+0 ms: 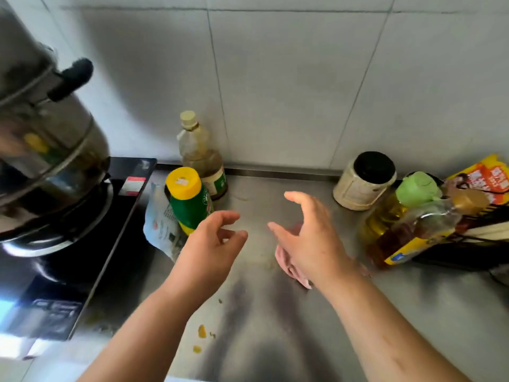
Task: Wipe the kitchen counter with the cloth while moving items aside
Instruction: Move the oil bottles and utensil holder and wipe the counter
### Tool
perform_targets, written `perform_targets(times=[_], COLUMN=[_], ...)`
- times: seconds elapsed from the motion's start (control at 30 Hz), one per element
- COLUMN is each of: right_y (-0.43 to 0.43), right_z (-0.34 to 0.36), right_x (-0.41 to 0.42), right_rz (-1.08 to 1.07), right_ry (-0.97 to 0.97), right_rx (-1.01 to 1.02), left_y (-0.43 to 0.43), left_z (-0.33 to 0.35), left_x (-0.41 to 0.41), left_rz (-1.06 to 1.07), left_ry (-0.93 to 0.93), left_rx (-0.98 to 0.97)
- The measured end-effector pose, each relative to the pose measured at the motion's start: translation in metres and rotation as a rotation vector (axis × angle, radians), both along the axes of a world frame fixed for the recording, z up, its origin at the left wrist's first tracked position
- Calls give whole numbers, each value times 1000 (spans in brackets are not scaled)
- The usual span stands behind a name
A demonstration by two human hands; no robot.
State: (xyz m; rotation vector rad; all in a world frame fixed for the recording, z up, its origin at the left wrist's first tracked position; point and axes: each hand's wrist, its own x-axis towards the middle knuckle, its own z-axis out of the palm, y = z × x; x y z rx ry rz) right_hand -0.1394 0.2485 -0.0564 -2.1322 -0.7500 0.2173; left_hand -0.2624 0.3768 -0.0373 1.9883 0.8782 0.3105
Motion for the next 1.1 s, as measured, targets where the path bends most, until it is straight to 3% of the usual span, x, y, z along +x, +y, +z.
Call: perform_targets(times=[0.13, 0.23, 0.3, 0.47, 0.57, 0.83, 1.1], right_y=[48, 84, 109, 158, 168, 140, 54], right_z=[-8, -5, -2, -2, -11, -20, -16], right_x=[-25, -34, -40, -54, -56, -56, -45], right_rz=[164, 204, 199, 98, 90, -82, -233], right_ry=[144, 243, 235, 184, 211, 277, 350], right_rx=[-6, -62, -76, -93, -109, -14, 69], left_y=[14, 27, 42, 80, 94, 106, 61], left_z=[22, 32, 30, 5, -10, -25, 9], left_x=[-36, -59, -70, -73, -68, -68, -40], left_rz=[80, 233, 327, 270, 235, 188, -4], left_ry=[-118, -198, -150, 302, 395, 327, 154], left_rx=[115, 380, 505, 346, 267, 301, 256])
